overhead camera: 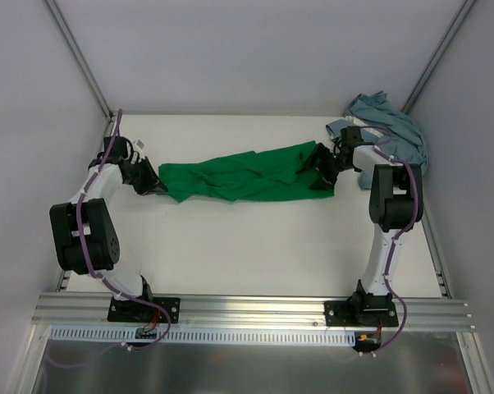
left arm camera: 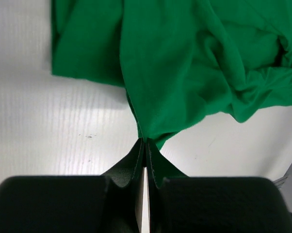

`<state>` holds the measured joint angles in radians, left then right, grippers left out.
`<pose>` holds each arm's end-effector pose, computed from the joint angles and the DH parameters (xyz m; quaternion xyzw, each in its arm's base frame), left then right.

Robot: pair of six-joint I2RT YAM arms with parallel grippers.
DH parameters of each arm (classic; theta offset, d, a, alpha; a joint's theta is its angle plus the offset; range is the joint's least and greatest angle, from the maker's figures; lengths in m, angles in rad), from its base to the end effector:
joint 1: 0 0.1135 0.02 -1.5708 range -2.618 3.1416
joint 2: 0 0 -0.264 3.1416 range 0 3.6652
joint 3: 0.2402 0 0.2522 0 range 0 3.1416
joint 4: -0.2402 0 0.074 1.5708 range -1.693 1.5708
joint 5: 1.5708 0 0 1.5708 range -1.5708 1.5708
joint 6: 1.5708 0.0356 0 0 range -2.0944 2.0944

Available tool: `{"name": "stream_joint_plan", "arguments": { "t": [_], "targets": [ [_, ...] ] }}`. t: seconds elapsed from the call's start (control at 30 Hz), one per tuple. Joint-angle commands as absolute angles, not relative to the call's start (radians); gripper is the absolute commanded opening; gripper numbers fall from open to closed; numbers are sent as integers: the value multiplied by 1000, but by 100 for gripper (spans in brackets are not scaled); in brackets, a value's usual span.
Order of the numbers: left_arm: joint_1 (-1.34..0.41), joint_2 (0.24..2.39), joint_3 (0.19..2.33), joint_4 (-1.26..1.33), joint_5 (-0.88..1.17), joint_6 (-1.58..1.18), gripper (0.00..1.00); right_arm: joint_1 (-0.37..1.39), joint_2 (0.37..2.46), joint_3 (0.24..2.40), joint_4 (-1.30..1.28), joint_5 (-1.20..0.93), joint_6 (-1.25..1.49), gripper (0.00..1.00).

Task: Fold and stack the t-shirts
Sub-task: Fold the other side of the tshirt into a rectangle

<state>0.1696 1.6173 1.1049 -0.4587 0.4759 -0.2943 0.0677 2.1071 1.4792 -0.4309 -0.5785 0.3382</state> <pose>0.3328 0.0404 0.2222 -0.1457 0.9196 -0.2426 0.2725 0.4369 0.0491 0.1546 0.0535 0.9285 0.3192 0.1821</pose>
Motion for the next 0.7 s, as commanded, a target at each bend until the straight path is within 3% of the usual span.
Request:
{"name": "stream_joint_plan", "arguments": {
  "t": [0.0, 0.43, 0.47, 0.53, 0.57, 0.63, 0.67],
  "targets": [
    [205, 1620, 1126, -508, 434, -267, 0, 20, 2077, 1443, -495, -442, 296, 80],
    [259, 1675, 1152, -563, 376, -238, 0, 5, 2071, 1440, -483, -453, 310, 80],
    [259, 1678, 1157, -566, 374, -241, 4, 5, 2071, 1440, -485, -456, 310, 80],
    [258, 1678, 1158, -574, 374, -244, 26, 5, 2072, 1443, -483, -459, 314, 80],
    [259, 1674, 1152, -575, 364, -251, 44, 5, 2071, 1443, -485, -460, 313, 80],
    [261, 1652, 1143, -572, 333, -256, 58, 5, 2071, 1443, -483, -462, 313, 80],
    [261, 1645, 1138, -565, 307, -262, 74, 5, 2072, 1443, -482, -463, 313, 80]
  ]
}}
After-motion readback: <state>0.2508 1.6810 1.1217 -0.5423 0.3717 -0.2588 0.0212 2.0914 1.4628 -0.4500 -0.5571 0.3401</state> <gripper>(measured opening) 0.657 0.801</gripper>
